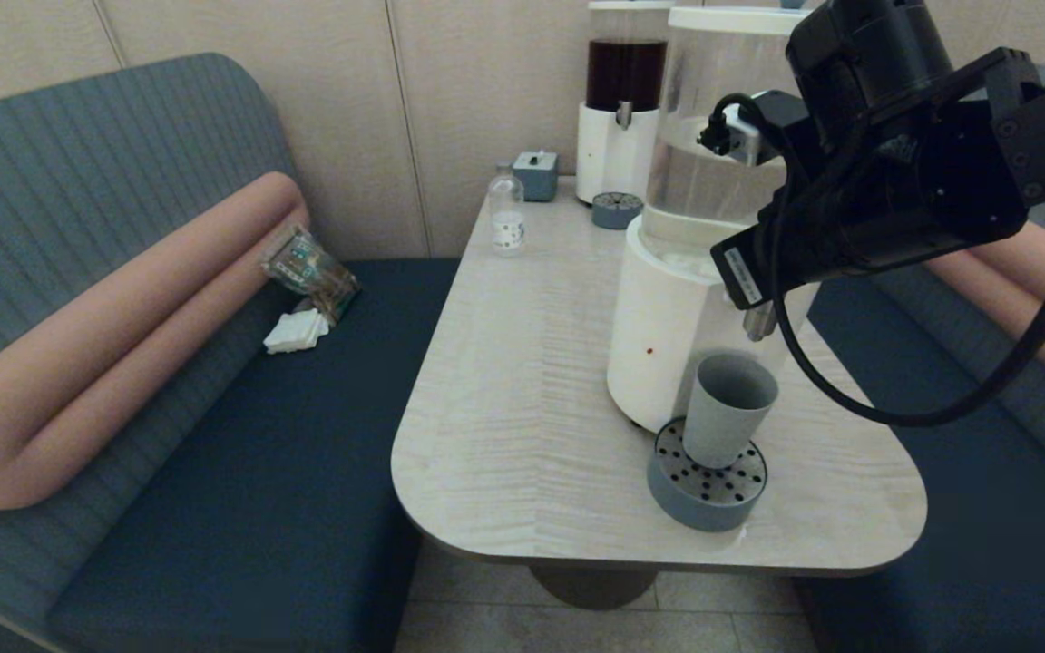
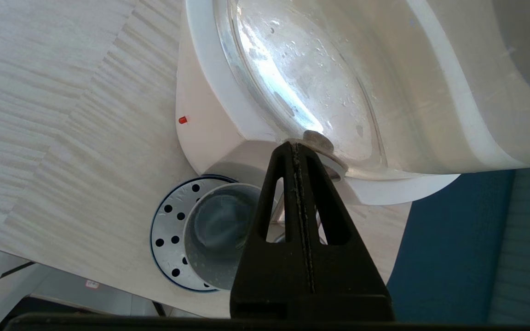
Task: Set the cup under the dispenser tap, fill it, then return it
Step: Turn off the faucet, then place the cup next to the water dispenser
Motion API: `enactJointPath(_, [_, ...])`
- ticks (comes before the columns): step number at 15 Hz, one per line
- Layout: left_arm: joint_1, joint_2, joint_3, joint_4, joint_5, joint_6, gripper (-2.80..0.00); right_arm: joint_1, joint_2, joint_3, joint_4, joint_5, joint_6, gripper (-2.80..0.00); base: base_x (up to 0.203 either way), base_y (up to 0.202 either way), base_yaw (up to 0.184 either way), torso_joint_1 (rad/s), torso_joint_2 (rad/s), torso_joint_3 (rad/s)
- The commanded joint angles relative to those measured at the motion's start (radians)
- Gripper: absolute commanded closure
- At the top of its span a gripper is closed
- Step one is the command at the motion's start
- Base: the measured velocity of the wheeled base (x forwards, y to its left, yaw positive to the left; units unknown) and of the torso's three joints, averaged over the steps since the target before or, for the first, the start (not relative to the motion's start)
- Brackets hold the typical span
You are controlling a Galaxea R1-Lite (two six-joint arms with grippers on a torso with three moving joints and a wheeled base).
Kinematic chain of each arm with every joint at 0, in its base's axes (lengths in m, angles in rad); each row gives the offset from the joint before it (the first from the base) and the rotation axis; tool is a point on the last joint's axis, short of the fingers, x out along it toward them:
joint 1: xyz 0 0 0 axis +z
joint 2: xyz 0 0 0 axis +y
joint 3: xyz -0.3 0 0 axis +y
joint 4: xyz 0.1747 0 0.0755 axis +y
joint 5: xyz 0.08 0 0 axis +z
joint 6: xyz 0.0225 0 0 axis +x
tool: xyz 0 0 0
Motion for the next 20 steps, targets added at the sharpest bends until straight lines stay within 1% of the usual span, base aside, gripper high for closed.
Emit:
enactJointPath(1, [0.0,-0.002,0.0,0.0,-0.001,0.001,0.0,0.0,0.004,0.001,0.005,-0.003,-0.001,0.0,0.0,0.0,0.0,0.0,0.0,0.0])
enactJointPath(4, [0.0,-0.002,0.0,0.0,-0.001,0.001,0.0,0.002,-0.002,-0.003,0.004,0.0,-0.001,0.0,0.0,0.0,0.0,0.0,0.0,0.0])
enactJointPath(7, [0.0,-0.002,0.0,-0.001,-0.001,0.001,0.0,0.014,-0.017,0.0,-0.045,0.009,-0.001,0.0,0.0,0.0,0.0,0.0,0.0,0.0])
enactJointPath(11, [0.0,-0.002,0.0,0.0,-0.001,0.001,0.0,0.077,-0.072,0.03,-0.143,0.052,0.014,0.0,0.0,0.0,0.0,0.0,0.0,0.0])
enactJointPath(13, [0.0,-0.002,0.0,-0.002,0.001,0.001,0.0,0.102,-0.109,0.05,-0.188,0.051,0.016,0.0,0.0,0.0,0.0,0.0,0.0,0.0])
enactJointPath(15, [0.0,-0.002,0.0,0.0,0.0,0.001,0.0,0.118,-0.159,0.064,-0.196,0.047,0.02,0.0,0.0,0.0,0.0,0.0,0.0,0.0])
enactJointPath(17, [0.0,-0.002,0.0,0.0,-0.001,0.002,0.0,0.131,-0.23,0.077,-0.201,0.027,0.028,0.0,0.0,0.0,0.0,0.0,0.0,0.0])
enactJointPath(20, [0.0,-0.002,0.0,0.0,0.0,0.001,0.0,0.132,-0.375,0.106,-0.207,-0.075,0.062,0.0,0.0,0.0,0.0,0.0,0.0,0.0])
